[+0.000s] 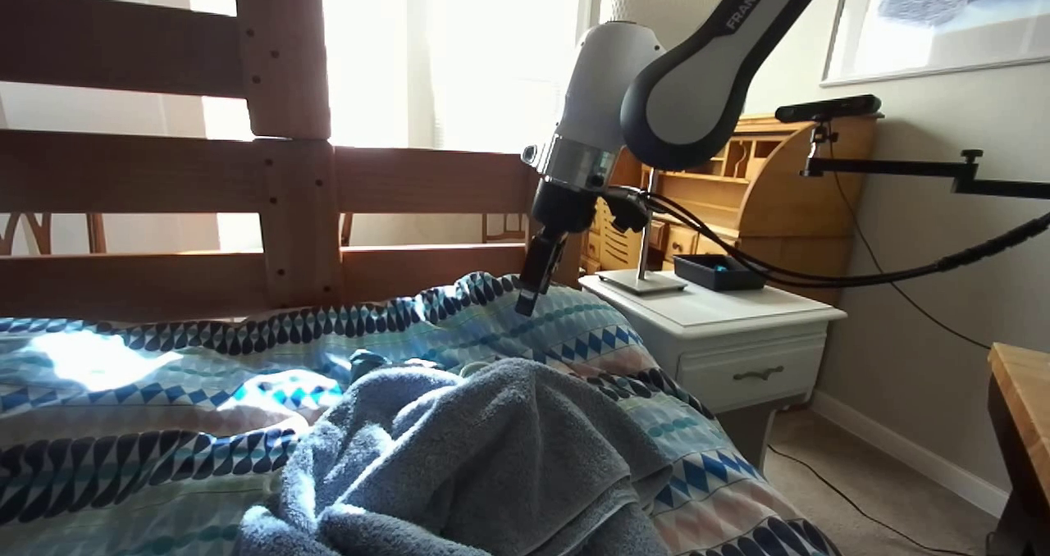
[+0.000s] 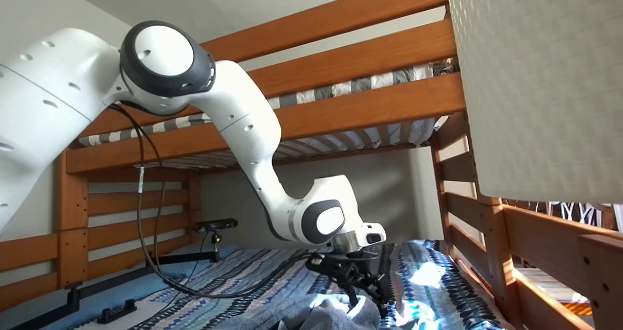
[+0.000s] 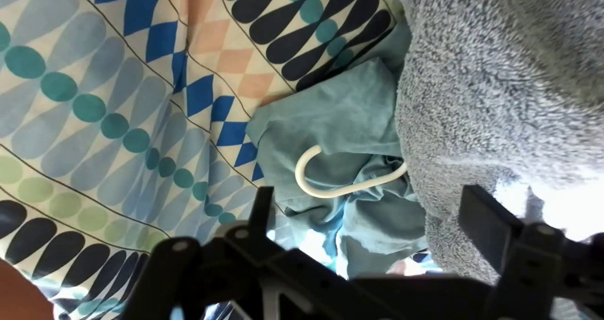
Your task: Put the white coat hanger on the blue towel
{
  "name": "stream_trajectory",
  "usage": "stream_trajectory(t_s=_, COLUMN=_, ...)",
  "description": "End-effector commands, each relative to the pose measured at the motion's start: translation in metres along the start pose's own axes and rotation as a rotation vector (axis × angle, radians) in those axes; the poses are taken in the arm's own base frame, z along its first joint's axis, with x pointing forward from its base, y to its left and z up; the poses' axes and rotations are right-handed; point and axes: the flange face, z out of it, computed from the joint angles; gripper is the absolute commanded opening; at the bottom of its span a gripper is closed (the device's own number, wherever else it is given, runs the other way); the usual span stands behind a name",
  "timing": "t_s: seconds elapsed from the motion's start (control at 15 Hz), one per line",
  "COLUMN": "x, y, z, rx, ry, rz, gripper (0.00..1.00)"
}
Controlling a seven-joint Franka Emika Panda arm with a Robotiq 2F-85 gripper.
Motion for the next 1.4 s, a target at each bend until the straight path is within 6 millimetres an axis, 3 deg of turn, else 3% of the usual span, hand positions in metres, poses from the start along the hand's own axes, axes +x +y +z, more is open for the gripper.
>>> stream_trajectory(t_s=0.0, x=0.012, y=0.001, z=0.015, rx=-0.015, ry=0.018, rz=-0.004, gripper=1.00)
stream_trajectory(t_s=0.4, x=0.011, y=0.004, z=0.032, rx=-0.021, ry=0.004, rz=-0.011, gripper=1.00)
stream_trajectory(t_s=0.93, x=0.006, y=0.004, z=0.025, rx=-0.015, ry=0.007, rz=-0.010, gripper=1.00)
stream_trajectory(t_s=1.33, x=0.006, y=0.022, z=0.046, rx=-0.035, ry=0.002, rz=0.004, gripper=1.00)
